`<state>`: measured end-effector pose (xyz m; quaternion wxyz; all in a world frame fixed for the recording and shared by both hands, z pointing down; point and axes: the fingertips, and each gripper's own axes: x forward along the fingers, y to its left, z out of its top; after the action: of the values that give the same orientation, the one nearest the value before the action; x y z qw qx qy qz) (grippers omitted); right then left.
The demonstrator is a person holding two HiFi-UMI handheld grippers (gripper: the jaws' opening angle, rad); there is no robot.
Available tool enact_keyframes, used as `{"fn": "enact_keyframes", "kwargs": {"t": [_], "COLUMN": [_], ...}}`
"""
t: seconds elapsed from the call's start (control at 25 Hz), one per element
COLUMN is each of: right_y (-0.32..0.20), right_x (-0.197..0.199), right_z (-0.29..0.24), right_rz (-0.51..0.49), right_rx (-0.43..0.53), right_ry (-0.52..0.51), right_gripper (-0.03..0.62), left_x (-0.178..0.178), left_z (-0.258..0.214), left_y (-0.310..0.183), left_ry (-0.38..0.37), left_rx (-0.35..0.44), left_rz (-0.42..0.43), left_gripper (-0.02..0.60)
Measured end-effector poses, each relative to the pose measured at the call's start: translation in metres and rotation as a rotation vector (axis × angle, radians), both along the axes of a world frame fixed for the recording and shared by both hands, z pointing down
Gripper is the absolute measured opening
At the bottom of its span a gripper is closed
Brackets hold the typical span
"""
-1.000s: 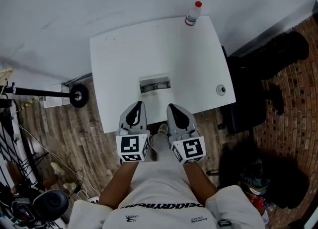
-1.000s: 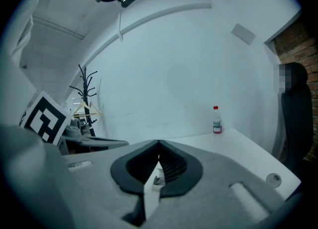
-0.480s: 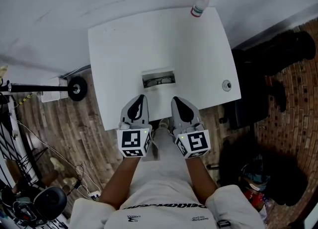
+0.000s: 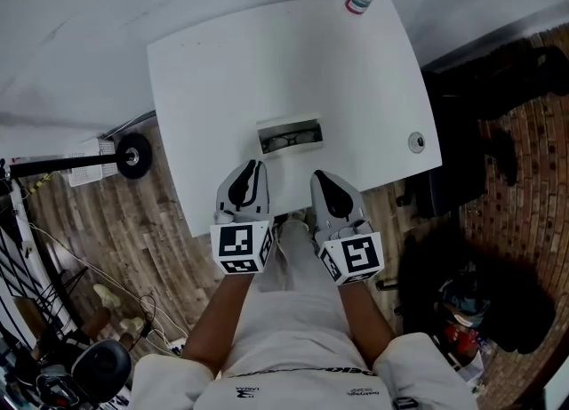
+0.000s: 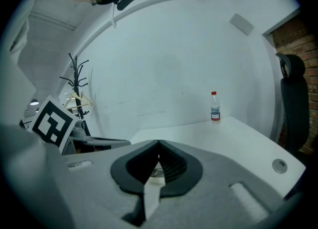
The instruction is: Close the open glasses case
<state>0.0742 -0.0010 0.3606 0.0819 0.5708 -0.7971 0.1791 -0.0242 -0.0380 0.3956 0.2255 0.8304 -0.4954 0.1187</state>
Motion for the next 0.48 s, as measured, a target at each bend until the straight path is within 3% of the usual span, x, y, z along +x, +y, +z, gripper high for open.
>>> {"fn": "enact_keyframes", "kwargs": {"t": [0.48], "right_y": [-0.017], "right_x": [-0.013], "right_z": [0.025], "right_rz": [0.023], "right_rx": [-0.022], "right_ry": [-0.025], "right_gripper": [0.002], "left_x": [-0.014], "left_z": [0.043], "left_y": [-0.027], "left_ry": [-0.005], "left_rx": [-0.049], "left_rz": [0.005], "left_gripper": [0.049]}}
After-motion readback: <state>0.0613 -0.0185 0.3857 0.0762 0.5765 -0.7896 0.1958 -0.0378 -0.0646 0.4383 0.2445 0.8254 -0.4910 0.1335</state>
